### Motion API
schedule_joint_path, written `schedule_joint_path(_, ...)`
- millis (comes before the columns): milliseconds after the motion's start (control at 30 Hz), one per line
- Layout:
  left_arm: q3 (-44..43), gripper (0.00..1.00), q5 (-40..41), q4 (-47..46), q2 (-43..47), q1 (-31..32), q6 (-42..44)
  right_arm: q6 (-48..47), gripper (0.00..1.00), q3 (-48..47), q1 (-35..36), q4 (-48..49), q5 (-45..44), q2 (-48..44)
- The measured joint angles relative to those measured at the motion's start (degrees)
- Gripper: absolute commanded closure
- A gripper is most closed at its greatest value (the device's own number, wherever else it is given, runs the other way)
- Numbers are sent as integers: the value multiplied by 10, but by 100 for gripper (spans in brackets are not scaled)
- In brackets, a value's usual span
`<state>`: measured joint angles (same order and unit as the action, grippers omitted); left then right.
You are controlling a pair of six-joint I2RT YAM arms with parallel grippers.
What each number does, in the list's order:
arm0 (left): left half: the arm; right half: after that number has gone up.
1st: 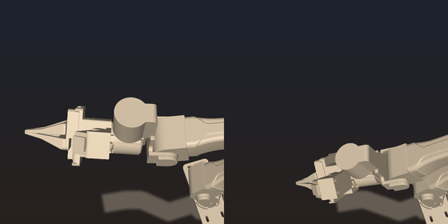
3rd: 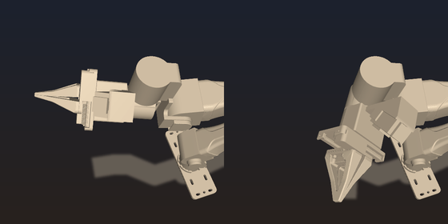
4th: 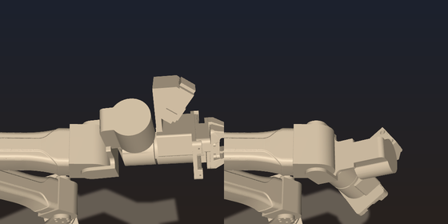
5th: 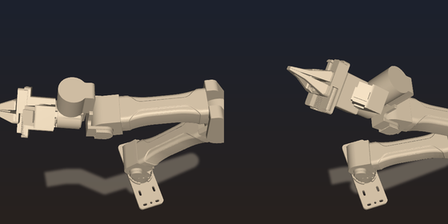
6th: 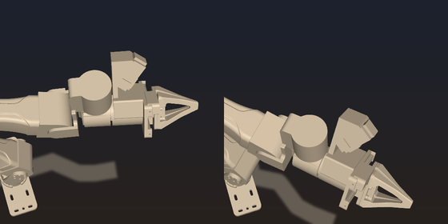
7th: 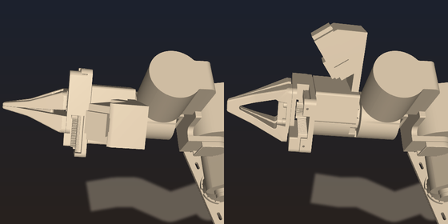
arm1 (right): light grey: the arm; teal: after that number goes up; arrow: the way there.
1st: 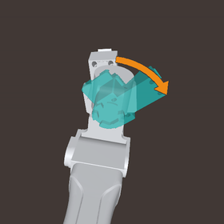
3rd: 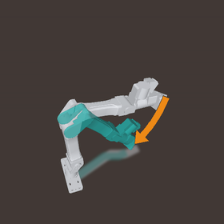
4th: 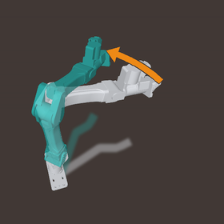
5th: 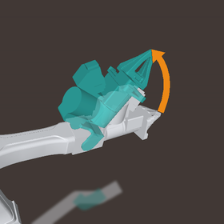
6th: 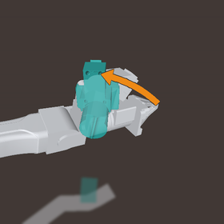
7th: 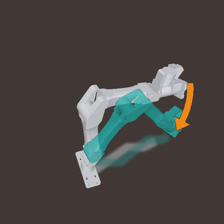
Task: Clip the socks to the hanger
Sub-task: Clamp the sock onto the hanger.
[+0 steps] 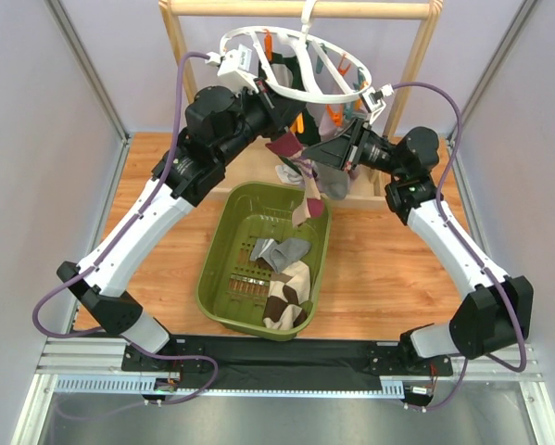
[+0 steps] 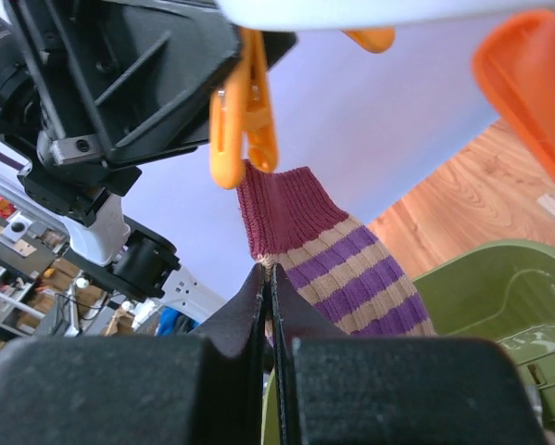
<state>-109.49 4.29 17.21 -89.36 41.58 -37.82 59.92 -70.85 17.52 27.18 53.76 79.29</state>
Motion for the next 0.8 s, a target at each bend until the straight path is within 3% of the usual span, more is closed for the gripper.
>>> schedule_joint_path(800, 21, 100, -21, -24, 9, -7, -7, 85, 100, 7, -24, 77, 24, 27)
